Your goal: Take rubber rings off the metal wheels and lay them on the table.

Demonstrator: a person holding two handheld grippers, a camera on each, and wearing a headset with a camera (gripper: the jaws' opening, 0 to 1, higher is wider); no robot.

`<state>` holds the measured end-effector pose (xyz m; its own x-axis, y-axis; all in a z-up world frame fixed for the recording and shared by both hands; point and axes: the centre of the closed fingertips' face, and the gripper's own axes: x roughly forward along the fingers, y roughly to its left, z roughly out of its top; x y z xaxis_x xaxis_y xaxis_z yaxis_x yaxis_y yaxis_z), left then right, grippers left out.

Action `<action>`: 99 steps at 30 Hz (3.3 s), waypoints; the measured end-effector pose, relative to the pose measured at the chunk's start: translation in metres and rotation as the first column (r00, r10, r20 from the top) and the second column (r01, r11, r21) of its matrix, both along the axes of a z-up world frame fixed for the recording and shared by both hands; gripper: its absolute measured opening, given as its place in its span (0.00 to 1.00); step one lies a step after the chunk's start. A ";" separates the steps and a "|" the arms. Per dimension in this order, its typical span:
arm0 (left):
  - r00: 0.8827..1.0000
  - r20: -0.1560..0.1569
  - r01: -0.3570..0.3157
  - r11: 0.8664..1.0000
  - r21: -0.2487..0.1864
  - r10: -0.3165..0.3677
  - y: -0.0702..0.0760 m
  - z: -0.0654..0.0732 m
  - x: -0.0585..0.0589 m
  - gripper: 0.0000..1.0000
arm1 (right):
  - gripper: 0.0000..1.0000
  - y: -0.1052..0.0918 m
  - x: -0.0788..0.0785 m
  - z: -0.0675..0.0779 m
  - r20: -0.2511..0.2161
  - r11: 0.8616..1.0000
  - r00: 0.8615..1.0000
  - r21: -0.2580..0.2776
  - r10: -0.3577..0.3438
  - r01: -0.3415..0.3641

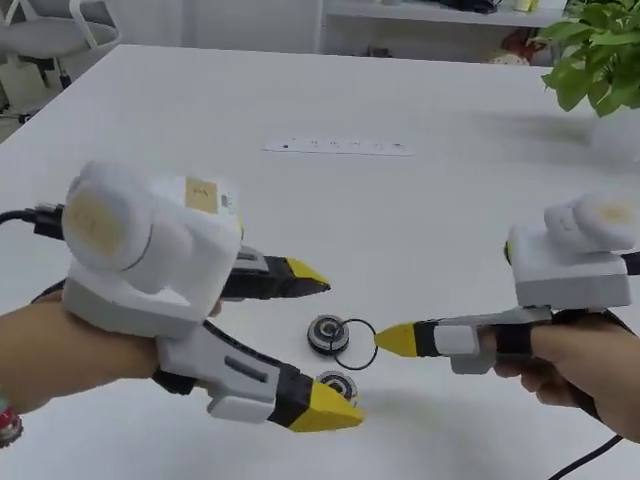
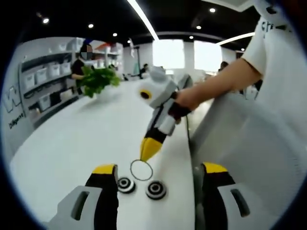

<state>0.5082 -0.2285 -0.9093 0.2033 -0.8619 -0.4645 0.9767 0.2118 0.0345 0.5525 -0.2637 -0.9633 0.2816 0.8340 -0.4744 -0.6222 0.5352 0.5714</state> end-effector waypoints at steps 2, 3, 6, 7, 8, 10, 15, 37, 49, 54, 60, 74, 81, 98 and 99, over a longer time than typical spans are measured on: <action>1.000 0.003 -0.018 1.000 -0.004 0.018 0.009 0.006 0.000 0.74 | 0.00 -0.002 0.001 0.003 0.004 1.000 1.000 0.008 -0.012 0.012; 1.000 0.005 -0.030 1.000 -0.004 0.030 0.015 0.009 -0.001 0.75 | 0.00 -0.002 0.001 0.003 0.003 1.000 1.000 0.009 -0.015 0.015; 0.997 0.049 -0.062 0.998 0.016 0.061 0.033 0.013 0.001 0.75 | 0.00 -0.007 0.004 0.007 0.014 0.999 0.999 0.013 -0.041 0.041; 0.995 0.073 -0.072 0.997 0.032 0.070 0.039 0.013 0.003 0.75 | 0.00 -0.008 0.005 0.009 0.016 0.999 0.999 0.018 -0.048 0.048; 0.993 0.086 -0.083 0.996 0.042 0.079 0.044 0.013 0.003 0.75 | 0.00 -0.009 0.006 0.011 0.022 0.998 0.998 0.024 -0.058 0.058; 0.991 0.086 -0.107 0.993 0.045 0.103 0.055 0.014 0.002 0.76 | 0.00 -0.010 0.007 0.015 0.027 0.997 0.997 0.036 -0.069 0.068; 0.983 0.072 -0.169 0.986 0.014 0.168 0.078 0.017 -0.005 0.79 | 0.00 -0.013 0.010 0.020 0.038 0.995 0.995 0.052 -0.092 0.090; 0.948 -0.008 -0.317 0.948 0.039 0.318 0.106 -0.024 -0.027 0.89 | 0.00 -0.010 0.014 0.042 0.087 0.990 0.990 0.092 -0.113 0.105; 0.927 -0.008 -0.375 0.926 -0.051 0.375 0.111 -0.009 -0.018 0.89 | 0.00 0.005 0.014 0.062 0.123 0.987 0.987 0.137 -0.104 0.087; 0.930 -0.016 -0.368 0.929 -0.048 0.368 0.109 -0.011 -0.019 0.89 | 0.00 0.018 0.014 0.069 0.129 0.984 0.987 0.163 -0.094 0.072; 0.936 -0.005 -0.351 0.936 -0.038 0.351 0.107 -0.011 -0.021 0.88 | 0.00 0.043 0.006 0.076 0.144 0.985 0.989 0.174 -0.037 0.012; 0.939 -0.015 -0.344 0.938 -0.039 0.343 0.106 -0.012 -0.022 0.88 | 0.00 0.096 -0.005 0.069 0.151 0.987 0.982 0.098 0.115 -0.131; 0.938 -0.014 -0.346 0.938 -0.030 0.346 0.107 -0.014 -0.022 0.88 | 0.00 0.117 -0.015 0.055 0.159 0.976 0.964 0.016 0.213 -0.218; 0.941 -0.008 -0.339 0.941 0.012 0.339 0.109 -0.020 -0.024 0.87 | 0.00 0.101 -0.021 -0.012 0.087 0.967 0.972 -0.156 0.216 -0.201; 0.940 -0.009 -0.340 0.940 0.012 0.340 0.109 -0.020 -0.023 0.87 | 0.00 0.101 -0.022 -0.014 0.082 0.966 0.973 -0.158 0.217 -0.203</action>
